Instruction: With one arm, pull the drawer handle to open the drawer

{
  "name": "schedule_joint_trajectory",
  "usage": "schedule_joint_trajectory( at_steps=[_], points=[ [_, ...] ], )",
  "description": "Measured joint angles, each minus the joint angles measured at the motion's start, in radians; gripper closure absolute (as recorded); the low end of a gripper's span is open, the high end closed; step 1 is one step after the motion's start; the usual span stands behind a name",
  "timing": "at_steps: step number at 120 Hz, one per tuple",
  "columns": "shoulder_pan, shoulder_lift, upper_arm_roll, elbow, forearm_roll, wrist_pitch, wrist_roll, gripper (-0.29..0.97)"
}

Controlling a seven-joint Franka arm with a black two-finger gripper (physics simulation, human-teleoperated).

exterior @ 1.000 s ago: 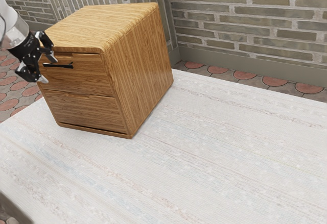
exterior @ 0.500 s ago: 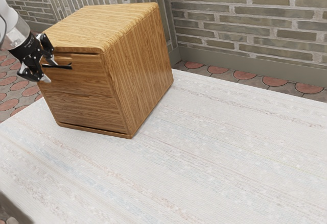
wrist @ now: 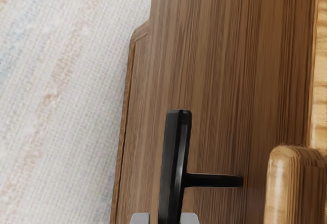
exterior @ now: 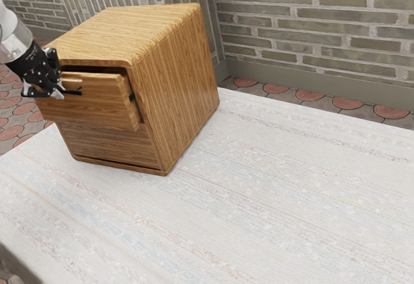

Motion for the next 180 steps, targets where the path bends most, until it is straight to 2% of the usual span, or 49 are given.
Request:
schedule_joint_trajectory(
  at_steps=[56, 180],
  points=[
    [0.001, -0.104, -0.002, -0.089, 0.004, -0.049, -0.002, 0.79],
    [0.019, -0.379, -0.001, -0.339, 0.024, -0.054, -0.014, 0.79]
  ],
)
